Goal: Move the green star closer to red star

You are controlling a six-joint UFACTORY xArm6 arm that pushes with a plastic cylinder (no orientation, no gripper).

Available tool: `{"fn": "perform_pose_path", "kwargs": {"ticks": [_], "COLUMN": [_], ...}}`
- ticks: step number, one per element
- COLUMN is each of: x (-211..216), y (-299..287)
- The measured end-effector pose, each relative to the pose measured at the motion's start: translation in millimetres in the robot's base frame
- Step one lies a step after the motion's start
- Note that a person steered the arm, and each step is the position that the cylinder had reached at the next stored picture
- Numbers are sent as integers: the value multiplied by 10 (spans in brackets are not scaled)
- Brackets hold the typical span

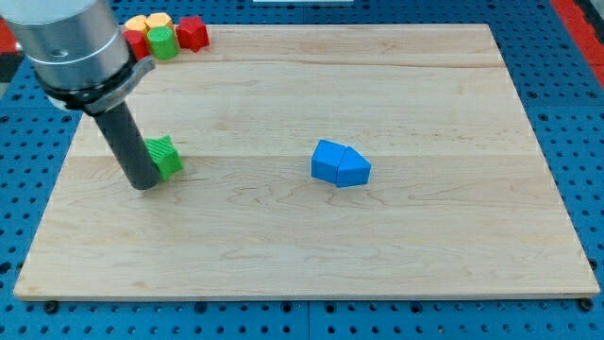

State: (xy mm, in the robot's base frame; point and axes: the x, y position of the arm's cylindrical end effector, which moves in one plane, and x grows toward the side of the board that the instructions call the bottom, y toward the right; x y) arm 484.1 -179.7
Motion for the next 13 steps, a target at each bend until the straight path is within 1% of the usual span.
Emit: {"fn": "perform_pose_path", "kwargs": {"ticks": [2, 3, 4, 5, 8, 9, 10, 11, 12, 13], "x": [-467, -561, -343, -299, -1177, -1228, -894, -846, -1117, -1571], "y": [30, 30, 30, 30, 30, 30, 30, 161, 217, 218]}}
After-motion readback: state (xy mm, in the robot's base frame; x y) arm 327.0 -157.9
